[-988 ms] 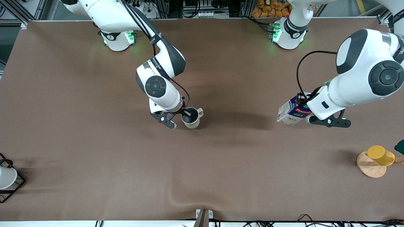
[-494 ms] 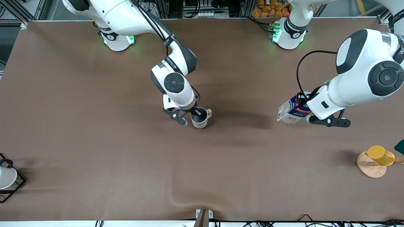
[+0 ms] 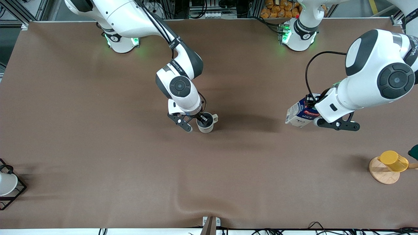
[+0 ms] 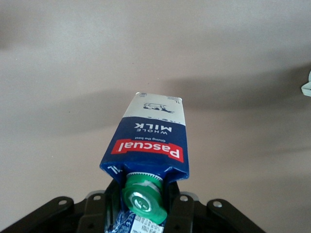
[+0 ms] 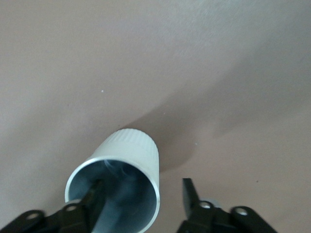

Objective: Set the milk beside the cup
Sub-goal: 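Slide the mug with the right gripper toward the table middle, then release the mug and withdraw the right gripper while the left gripper carries the carton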

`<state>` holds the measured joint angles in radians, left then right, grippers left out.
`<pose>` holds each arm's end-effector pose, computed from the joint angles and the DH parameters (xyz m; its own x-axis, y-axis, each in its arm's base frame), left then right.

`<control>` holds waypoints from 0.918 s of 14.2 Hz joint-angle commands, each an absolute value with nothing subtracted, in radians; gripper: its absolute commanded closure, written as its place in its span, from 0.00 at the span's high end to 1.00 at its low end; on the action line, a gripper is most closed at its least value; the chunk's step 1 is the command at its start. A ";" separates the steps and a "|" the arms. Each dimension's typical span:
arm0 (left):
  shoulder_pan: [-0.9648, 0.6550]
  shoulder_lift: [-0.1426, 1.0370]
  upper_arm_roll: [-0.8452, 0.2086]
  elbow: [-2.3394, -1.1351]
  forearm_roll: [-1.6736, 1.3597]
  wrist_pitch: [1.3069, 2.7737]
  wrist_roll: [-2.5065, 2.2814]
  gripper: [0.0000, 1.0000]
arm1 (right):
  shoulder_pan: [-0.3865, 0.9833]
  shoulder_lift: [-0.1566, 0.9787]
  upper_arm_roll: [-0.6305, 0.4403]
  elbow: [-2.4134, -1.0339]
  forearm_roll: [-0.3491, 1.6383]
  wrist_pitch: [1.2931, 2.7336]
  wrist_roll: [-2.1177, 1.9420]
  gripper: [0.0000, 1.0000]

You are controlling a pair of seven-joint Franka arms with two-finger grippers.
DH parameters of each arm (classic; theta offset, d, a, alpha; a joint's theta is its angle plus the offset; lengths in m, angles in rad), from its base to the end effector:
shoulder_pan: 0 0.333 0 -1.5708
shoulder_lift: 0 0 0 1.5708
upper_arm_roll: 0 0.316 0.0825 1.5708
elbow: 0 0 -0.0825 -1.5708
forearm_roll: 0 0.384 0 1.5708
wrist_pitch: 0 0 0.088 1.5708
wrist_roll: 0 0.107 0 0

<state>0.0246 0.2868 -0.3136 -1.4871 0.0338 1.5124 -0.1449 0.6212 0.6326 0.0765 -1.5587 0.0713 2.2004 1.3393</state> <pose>0.5980 -0.1511 0.4973 0.9577 -0.1424 -0.2501 -0.1424 -0.9896 0.0182 0.5421 0.4474 0.2779 0.7632 -0.6386 -0.0986 -0.6438 -0.7646 -0.0308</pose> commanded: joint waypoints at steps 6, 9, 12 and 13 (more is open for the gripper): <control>-0.058 0.316 -0.425 -1.480 0.015 1.454 -0.343 0.04 | 0.460 0.563 0.097 -1.425 0.152 1.858 1.085 1.00; -0.185 0.344 -0.426 -1.476 -0.009 1.456 -0.523 0.04 | 0.339 0.508 0.095 -1.430 0.150 1.764 0.865 1.00; -0.213 0.367 -0.426 -1.477 -0.144 1.498 -0.623 0.04 | 0.214 0.451 0.092 -1.454 0.149 1.710 0.597 1.00; -0.254 0.370 -0.425 -1.477 -0.144 1.518 -0.661 0.04 | 0.181 0.443 0.091 -1.459 0.149 1.707 0.537 1.00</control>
